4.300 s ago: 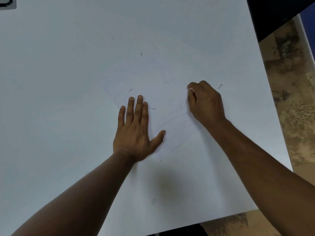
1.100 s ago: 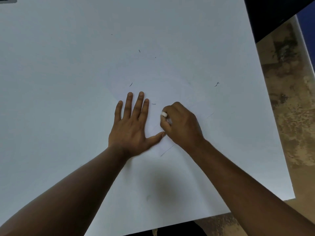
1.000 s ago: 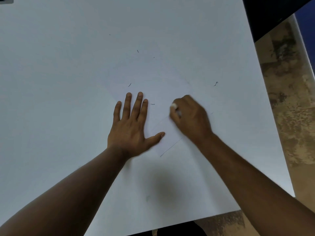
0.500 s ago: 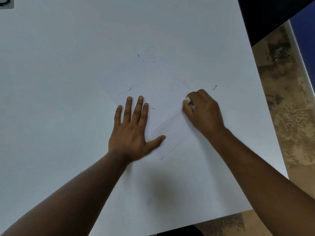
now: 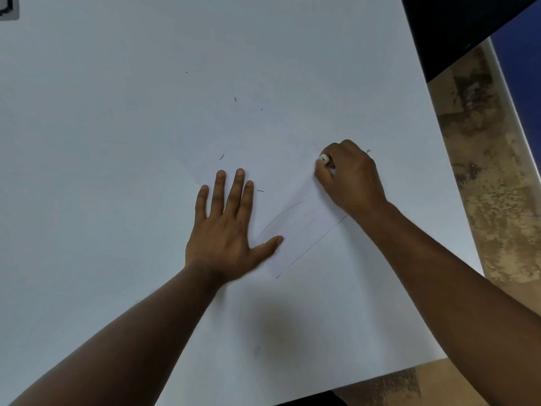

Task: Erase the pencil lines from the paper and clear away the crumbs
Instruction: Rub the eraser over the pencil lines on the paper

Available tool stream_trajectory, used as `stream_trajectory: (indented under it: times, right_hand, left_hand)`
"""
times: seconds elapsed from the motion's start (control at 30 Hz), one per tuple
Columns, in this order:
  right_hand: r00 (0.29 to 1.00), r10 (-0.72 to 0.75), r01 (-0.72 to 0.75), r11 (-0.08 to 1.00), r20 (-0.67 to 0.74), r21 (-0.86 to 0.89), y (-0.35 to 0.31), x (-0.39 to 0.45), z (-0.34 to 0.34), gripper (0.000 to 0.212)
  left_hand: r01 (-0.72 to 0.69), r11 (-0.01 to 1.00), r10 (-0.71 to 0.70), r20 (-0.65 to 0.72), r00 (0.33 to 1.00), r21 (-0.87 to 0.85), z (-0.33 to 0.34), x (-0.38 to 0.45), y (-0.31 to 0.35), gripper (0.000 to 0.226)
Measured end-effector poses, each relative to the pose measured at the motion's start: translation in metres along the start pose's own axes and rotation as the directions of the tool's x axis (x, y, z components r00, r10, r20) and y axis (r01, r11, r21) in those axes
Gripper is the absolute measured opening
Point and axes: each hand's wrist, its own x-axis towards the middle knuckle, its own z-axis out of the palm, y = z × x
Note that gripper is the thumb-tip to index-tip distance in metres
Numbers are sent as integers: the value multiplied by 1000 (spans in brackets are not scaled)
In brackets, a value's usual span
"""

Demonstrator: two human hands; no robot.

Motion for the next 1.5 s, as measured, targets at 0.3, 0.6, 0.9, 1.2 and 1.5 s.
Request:
stream_trajectory:
  times: [0.3,0.6,0.9,1.2,1.5]
  right_hand:
    - [972,213,-236,909,102,344,-37,-48,-2,10]
    - [740,670,-524,627,-57,577,-73,-62,20,17]
    - [625,764,-615,353,163,705,-95,-74,16,10]
    - [638,729,-646,333,248,687,-107,-87,12,8]
    - [591,737,-674,228,328,702,-117,-89,13,9]
  left_hand:
    - [-18,999,18,-30,999,-26,4,-1,-3,102]
    - [-46,997,42,-81,996,-54,5,-2,-4,95]
    - [-213,977,214,-79,974,22,11,-15,8,78]
    - [-94,995,96,-60,994,40,14,-21,23,68]
    - [-75,993,66,-92,994,-95,2,-19,30,79]
